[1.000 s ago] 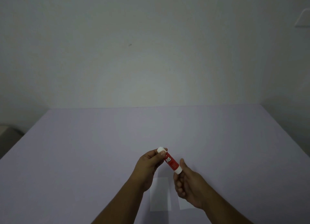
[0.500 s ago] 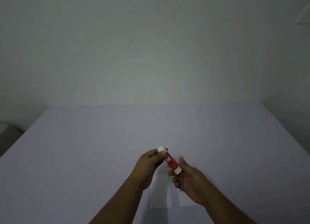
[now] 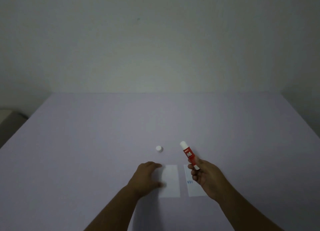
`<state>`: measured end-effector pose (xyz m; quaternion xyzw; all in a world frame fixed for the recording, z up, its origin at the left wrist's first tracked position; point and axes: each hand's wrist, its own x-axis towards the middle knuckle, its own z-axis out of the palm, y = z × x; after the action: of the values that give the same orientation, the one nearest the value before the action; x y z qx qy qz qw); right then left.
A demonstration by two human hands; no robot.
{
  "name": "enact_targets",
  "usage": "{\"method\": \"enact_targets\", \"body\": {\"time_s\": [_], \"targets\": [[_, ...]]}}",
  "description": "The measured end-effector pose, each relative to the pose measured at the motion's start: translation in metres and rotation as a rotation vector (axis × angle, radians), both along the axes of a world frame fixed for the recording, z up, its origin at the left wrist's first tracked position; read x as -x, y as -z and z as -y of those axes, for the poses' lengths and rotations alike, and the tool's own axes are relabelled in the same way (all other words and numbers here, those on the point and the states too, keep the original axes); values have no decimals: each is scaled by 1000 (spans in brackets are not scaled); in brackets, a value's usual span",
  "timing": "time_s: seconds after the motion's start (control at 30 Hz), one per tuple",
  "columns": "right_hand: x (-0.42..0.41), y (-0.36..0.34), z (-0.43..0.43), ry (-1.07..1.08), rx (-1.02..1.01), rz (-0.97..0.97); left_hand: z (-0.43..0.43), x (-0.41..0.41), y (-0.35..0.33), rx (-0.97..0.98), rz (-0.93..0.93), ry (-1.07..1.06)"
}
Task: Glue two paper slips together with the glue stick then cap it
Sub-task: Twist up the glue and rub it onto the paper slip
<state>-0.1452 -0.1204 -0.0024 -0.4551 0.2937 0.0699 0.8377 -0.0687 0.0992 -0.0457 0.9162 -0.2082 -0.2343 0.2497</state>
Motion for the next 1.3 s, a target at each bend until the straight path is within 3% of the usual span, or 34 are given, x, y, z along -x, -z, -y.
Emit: {"method": "enact_targets", "body": {"time_s": [0.2,0.3,0.4,0.57,0.67,0.87,1.1,1.3], "targets": [[5,17,-1,-24,44,13,1,0,30,-184,94,159],[5,21,-1,-92,172,31,0,-1,36,-232,112,181],[6,26,-2,-196,403,61,-3,1,40,-199,130,156],[9,41,-11,-437,966,134,-7,0,45,-173,182,155],[12,53,-18,-599,1146,213,-8,0,48,-170,182,149],[8,63,-21,-699,1291,330,-8,0,48,-158,172,133],[-25,60,-21,-592,1421,270,-8,1,43,-146,190,145],[-2,63,-25,-699,1377,303,-6,0,41,-142,148,131]]}}
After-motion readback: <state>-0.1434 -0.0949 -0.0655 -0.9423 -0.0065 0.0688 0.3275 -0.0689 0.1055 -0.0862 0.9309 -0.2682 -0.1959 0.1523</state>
